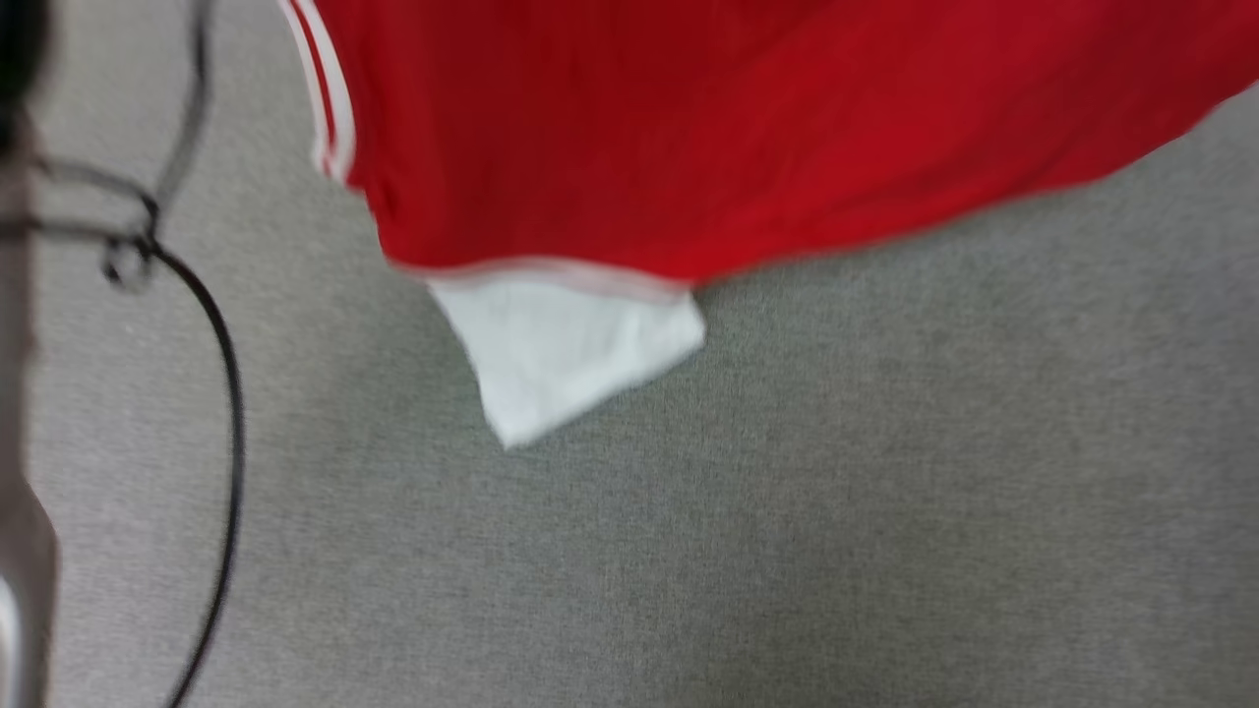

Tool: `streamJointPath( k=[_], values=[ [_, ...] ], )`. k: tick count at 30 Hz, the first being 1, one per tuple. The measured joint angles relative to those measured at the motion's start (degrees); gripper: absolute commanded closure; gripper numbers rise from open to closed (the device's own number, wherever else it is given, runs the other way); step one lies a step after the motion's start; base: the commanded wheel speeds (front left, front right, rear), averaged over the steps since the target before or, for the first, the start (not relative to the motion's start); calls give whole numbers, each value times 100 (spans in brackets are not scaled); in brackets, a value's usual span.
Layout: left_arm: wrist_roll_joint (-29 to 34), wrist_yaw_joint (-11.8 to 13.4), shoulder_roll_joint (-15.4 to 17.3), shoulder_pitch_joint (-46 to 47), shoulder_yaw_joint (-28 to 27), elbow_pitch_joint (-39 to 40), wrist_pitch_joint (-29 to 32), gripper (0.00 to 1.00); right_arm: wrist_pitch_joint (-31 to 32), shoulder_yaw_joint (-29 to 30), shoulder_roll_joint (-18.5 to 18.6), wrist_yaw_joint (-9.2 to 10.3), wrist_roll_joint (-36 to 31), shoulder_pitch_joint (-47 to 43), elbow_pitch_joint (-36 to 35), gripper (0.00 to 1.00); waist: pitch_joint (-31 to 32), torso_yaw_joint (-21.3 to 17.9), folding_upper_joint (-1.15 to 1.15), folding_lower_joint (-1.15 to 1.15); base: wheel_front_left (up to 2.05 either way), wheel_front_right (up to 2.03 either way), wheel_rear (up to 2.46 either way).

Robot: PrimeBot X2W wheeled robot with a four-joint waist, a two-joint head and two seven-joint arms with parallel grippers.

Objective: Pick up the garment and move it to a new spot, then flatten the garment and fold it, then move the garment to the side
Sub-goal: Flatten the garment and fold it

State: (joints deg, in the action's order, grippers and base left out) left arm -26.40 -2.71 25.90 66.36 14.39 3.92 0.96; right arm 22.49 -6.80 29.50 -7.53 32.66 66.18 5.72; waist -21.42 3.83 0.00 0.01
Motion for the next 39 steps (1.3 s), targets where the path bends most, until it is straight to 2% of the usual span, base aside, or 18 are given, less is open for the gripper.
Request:
streamJointPath(
  k=[5, 11, 19, 28, 34, 39],
  values=[
    [26, -199, 12, 1489, 8, -784, 12, 100, 71, 57, -63, 1, -343, 1209, 336, 100, -647, -10, 0, 1, 0, 0, 0],
    [145, -338, -63, 3080, 125, -1674, -124, 100, -144, -66, -169, 1, -756, 2643, 1072, 100, -1308, -49, 0, 1, 0, 0, 0],
    [212, -420, -66, 4201, 347, -2491, -332, 100, -614, -442, -341, 1, -940, 3855, 2102, 100, -1739, -115, 0, 0, 0, 0, 0],
    [-23, -437, 44, 4060, 413, -3041, -642, 100, -993, -1109, -224, 0, -666, 4035, 2829, 100, -2115, -48, 0, 0, 0, 0, 0],
    [-253, -463, 101, 3226, 499, -3284, -998, 100, -1317, -1631, -90, 0, -288, 3428, 3106, 100, -2185, 6, 0, 0, 0, 0, 0],
    [-480, -464, 216, 2311, 531, -3232, -1257, 100, -1550, -2026, 54, 1, 140, 2765, 3060, 100, -2057, 13, 0, 0, 0, 0, 0]
  ],
)
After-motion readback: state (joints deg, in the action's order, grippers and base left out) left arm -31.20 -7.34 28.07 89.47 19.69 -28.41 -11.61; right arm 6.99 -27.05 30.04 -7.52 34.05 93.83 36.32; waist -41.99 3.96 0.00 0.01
